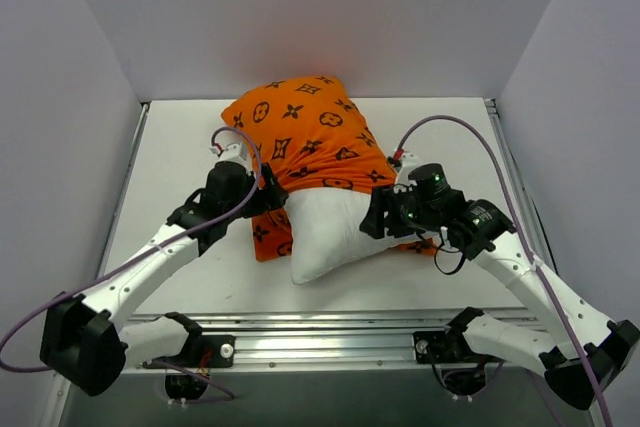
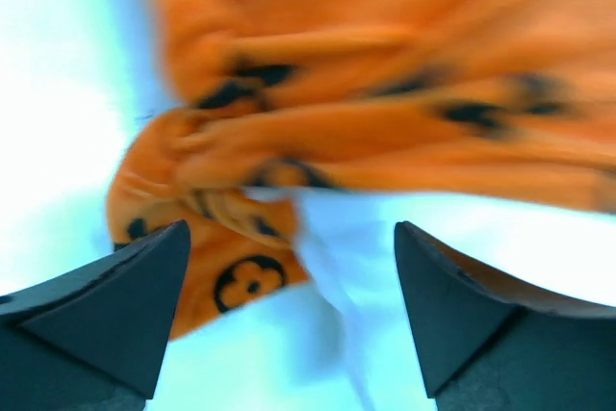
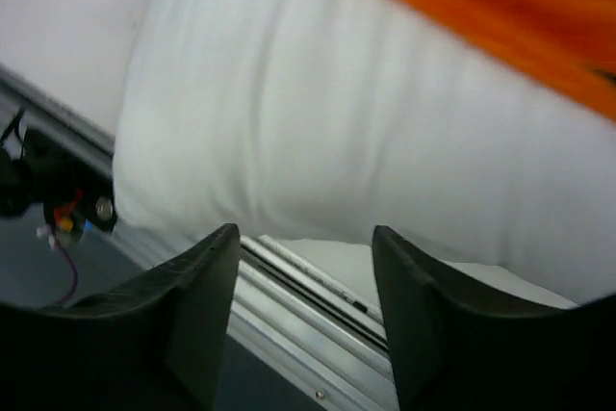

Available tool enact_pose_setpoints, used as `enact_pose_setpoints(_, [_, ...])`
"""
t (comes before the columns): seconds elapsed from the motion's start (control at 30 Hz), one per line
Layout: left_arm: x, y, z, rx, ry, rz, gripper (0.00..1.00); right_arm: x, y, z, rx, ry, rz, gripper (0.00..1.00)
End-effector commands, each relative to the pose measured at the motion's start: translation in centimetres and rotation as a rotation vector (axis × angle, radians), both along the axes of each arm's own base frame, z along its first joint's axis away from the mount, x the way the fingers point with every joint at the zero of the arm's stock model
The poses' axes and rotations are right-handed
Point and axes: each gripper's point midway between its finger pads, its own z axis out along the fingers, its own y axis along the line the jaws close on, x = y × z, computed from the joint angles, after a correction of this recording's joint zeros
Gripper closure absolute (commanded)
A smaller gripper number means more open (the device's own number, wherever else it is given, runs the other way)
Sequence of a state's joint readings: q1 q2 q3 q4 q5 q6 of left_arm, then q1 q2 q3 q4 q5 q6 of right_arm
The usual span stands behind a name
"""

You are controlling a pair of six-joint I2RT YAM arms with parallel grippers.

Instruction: Remove the pillowcase from the pillow

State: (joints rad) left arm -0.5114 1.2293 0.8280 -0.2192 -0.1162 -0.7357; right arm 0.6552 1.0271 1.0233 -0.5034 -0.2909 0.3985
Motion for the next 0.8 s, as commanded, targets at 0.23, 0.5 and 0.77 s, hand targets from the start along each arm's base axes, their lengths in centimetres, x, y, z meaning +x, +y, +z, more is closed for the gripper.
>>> enact_pose_setpoints(0.23, [-0.4, -8.1, 13.7, 0.218, -0.371, -0.608, 0.06, 5.8, -7.1, 1.3, -0.054, -0.099, -0.439, 0.13])
enact_pose_setpoints(0.5, [2.0, -20.0, 13.4, 0.377, -0.440, -1.043, 0.00, 6.0, -7.0, -1.3, 0.004, -0.009, -0.536, 0.05])
enact_pose_setpoints(0.77, [5.5, -21.0, 7.5, 0.557, -0.332, -1.051, 0.32, 6.1, -5.7, -1.3, 0.072, -0.003, -0.513, 0.06])
